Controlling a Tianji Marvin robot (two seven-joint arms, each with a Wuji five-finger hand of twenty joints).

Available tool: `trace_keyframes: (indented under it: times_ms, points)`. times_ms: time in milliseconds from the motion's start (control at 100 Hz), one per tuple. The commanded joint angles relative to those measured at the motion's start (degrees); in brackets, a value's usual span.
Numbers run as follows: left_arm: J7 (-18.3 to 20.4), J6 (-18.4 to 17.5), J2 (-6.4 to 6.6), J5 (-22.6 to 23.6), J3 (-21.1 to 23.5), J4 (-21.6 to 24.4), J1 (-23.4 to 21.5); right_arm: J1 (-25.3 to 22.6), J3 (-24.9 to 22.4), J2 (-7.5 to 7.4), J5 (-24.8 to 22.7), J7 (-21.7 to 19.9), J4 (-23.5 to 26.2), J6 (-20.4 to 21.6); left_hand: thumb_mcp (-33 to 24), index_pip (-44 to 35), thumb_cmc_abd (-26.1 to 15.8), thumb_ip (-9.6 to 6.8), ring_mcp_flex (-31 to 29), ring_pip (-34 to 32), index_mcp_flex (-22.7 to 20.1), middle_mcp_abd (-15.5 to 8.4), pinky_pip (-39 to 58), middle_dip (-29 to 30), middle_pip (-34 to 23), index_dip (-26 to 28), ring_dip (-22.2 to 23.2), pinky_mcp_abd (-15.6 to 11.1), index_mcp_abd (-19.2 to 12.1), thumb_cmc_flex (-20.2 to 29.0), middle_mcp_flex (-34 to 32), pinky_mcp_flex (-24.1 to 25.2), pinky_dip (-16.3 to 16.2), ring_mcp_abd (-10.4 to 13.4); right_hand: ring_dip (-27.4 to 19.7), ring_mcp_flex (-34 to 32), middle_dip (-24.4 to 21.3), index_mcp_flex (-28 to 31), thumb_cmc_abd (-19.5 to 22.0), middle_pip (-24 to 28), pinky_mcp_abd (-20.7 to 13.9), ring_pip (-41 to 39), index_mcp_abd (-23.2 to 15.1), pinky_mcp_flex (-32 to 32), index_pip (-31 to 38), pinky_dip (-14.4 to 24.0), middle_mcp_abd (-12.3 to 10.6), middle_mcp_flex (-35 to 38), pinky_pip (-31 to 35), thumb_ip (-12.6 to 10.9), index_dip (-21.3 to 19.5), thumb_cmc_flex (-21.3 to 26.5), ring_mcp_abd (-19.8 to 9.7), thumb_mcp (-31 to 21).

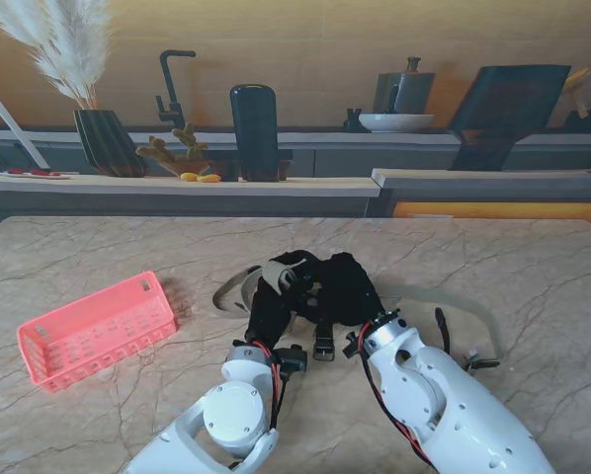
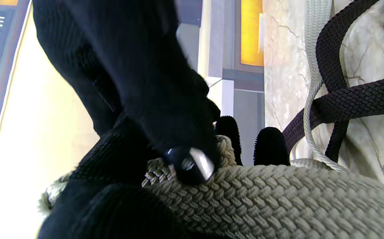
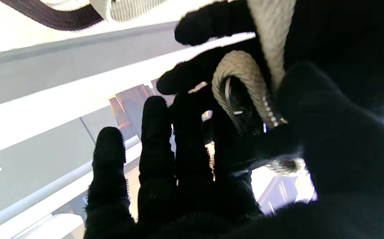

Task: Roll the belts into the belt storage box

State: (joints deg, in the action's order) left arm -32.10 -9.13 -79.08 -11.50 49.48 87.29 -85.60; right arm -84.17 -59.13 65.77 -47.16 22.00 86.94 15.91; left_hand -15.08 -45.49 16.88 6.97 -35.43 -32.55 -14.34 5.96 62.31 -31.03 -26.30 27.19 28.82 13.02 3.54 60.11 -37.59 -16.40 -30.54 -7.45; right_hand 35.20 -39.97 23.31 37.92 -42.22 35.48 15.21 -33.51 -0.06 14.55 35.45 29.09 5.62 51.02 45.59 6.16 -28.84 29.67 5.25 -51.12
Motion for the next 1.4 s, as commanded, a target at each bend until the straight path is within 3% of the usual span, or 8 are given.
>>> trace_keyframes:
  times_ms: [0, 290, 540, 750, 940, 1090, 1170, 1390]
  points:
    - [0.11, 0.45, -0.31, -0.46, 0.63, 0.85, 0.12, -3.76, -2.06, -1.63, -0.67, -4.51, 3.18, 1.10, -1.11, -3.20, -6.54, -1.20, -2.13, -1.87, -1.98, -2.05, 2.33, -2.57, 0.32, 0.04, 0.96, -0.38, -2.96, 7.21, -4.06, -1.13, -1.08, 0.16, -1.14, 2.55, -0.92, -0.98, 1.97, -4.27, 0.49, 2.86, -5.63, -1.65, -2.17, 1.69, 2.04, -5.00, -2.60, -2.84, -1.67, -2.48, -0.06, 1.82]
    - [5.15, 2.30, 1.08, -4.68, 1.99, 2.39, -0.51, -9.80, -9.72, -2.27, -1.73, -6.26, 7.45, 1.17, 1.96, -2.99, -6.24, -0.71, -5.64, -7.69, -5.31, -2.44, 5.70, -11.38, -0.89, 1.72, 6.23, 1.12, -3.78, 11.05, -10.65, -2.69, -2.67, -1.72, -0.89, 2.42, -0.66, 0.37, 4.35, -6.10, 0.43, 4.59, -5.33, -0.86, -3.42, 3.32, 3.29, -5.94, -4.65, -2.85, -3.56, -4.17, 0.94, 5.57]
    - [13.06, 5.00, 3.04, -9.19, 3.21, 3.51, -0.82, -11.74, -12.58, -1.53, -1.95, -1.30, 7.64, 0.94, 9.70, -6.64, -6.62, -3.75, -13.48, -21.96, -9.59, -2.24, 15.61, -21.34, -19.09, 8.64, 18.12, 2.93, -3.58, 9.21, -15.13, -7.67, -7.02, -2.31, -0.18, 1.05, -0.26, 1.47, 6.38, -5.96, 0.29, 3.98, -6.40, 0.45, -2.77, 4.68, 2.96, -4.63, -4.78, -2.98, -4.92, -3.94, 0.86, 6.33]
    - [19.50, 8.57, 4.40, -12.29, 4.07, 3.74, -0.57, -11.46, -14.53, -1.82, -4.78, 0.58, 7.19, 4.26, -15.77, -7.92, 11.64, -2.13, -24.70, -35.01, -13.09, -4.96, 28.28, -21.19, -31.08, 13.26, 21.38, 5.44, -1.22, -11.53, -22.55, -18.60, -9.52, 1.71, -0.20, 0.78, -0.18, 0.40, 6.81, -6.08, -0.51, 4.18, -7.75, 1.19, -2.84, 5.46, 1.77, -4.61, -4.64, -3.11, -5.40, -3.22, -0.37, 6.30]
    - [27.49, 11.03, 6.10, -14.12, 4.69, 3.13, 0.27, -9.65, -15.01, -2.64, -9.25, 2.04, 5.38, 7.22, -24.14, -5.04, 14.27, -3.47, -26.26, -37.69, -12.26, -7.53, 29.07, -26.69, -35.09, 16.46, 23.01, 5.80, -0.15, -16.39, -21.10, -22.79, -6.53, 4.92, -0.46, 0.37, -0.22, -1.78, 7.11, -6.36, -1.37, 4.82, -11.34, 1.78, -2.53, 5.92, 0.61, -5.00, -4.70, -3.20, -5.70, -2.37, -1.61, 5.22]
    - [33.27, 12.10, 7.08, -16.38, 4.92, 2.38, 1.06, -8.10, -14.70, -2.96, -11.11, 3.37, 3.90, 8.64, -22.84, -5.84, 13.09, -3.41, -26.28, -32.67, -11.87, -5.08, 26.58, -32.55, -27.32, 17.54, 21.57, 9.60, -0.45, -10.63, -20.63, -25.30, -3.80, -1.13, -0.61, 0.58, -0.33, -6.17, 6.90, -6.62, -2.07, 5.28, -15.70, 1.93, -1.82, 6.15, -0.09, -5.93, -4.96, -3.01, -5.72, -1.18, -2.47, 4.07]
    - [36.57, 12.14, 7.49, -18.66, 5.09, 1.76, 1.46, -7.48, -14.70, -3.19, -12.70, 4.68, 3.51, 9.48, -22.98, -3.77, 10.86, -3.82, -25.47, -25.89, -13.08, 0.73, 26.59, -26.56, -9.33, 14.87, 17.58, 9.77, 0.75, -7.04, -20.99, -27.58, -1.72, -7.11, -0.68, 0.56, -0.50, -8.74, 6.94, -6.89, -2.47, 5.34, -17.83, 2.29, -1.79, 6.22, -0.52, -6.80, -4.93, -2.99, -5.44, -0.64, -2.98, 3.33]
    - [45.52, 13.15, 8.62, -21.74, 5.00, -0.77, 3.65, -6.33, -16.18, -4.09, -13.99, -0.11, 4.64, 15.23, -27.54, 3.82, 10.93, -4.71, -30.98, -30.70, -14.87, 4.31, 32.47, -14.68, 1.94, 8.47, 16.54, 3.98, 2.49, -5.09, -21.13, -37.28, 4.69, 1.22, -2.31, 1.63, -2.00, -16.23, 7.15, -10.02, -3.78, 8.05, -21.18, 2.42, -2.13, 5.96, -1.56, -11.75, -5.29, -2.42, -3.49, 0.20, -4.25, 3.08]
